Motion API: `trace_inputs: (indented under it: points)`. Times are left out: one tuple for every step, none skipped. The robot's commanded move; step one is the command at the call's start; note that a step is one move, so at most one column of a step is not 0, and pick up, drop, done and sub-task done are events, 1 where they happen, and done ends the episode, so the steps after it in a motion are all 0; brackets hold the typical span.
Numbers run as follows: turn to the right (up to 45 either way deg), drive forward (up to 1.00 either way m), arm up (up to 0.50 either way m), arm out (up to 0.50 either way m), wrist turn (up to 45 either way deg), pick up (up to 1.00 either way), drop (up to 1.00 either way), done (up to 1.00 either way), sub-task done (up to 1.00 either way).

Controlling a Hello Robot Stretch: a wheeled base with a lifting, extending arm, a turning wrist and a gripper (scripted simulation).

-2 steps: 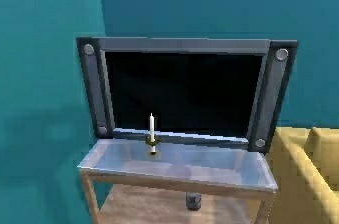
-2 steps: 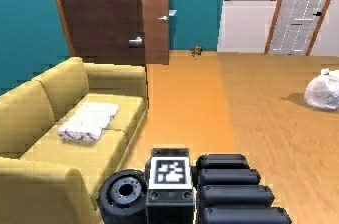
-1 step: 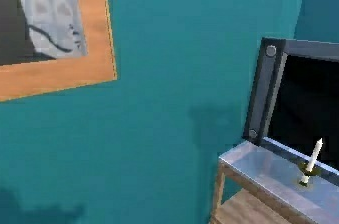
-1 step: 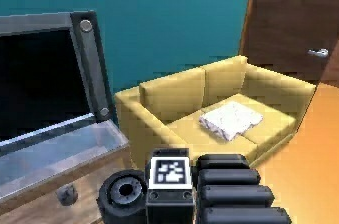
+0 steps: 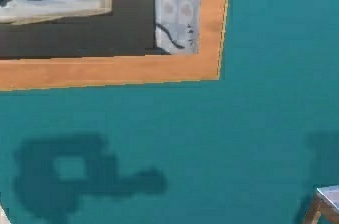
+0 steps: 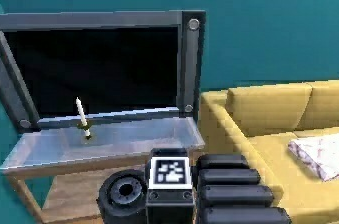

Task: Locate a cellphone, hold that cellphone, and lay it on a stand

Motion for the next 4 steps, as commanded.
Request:
trace_inputs:
  points:
    - [45.0, 0.0, 0.0, 0.0, 0.0, 0.0, 0.0, 0.0, 0.0]
    - [15.0, 0.0, 0.0, 0.0, 0.0, 0.0, 0.0, 0.0, 0.0]
    - [-45.0, 0.0, 0.0, 0.0, 0.0, 0.0, 0.0, 0.0, 0.0]
    - [-3.0, 0.0, 0.0, 0.0, 0.0, 0.0, 0.0, 0.0, 0.0]
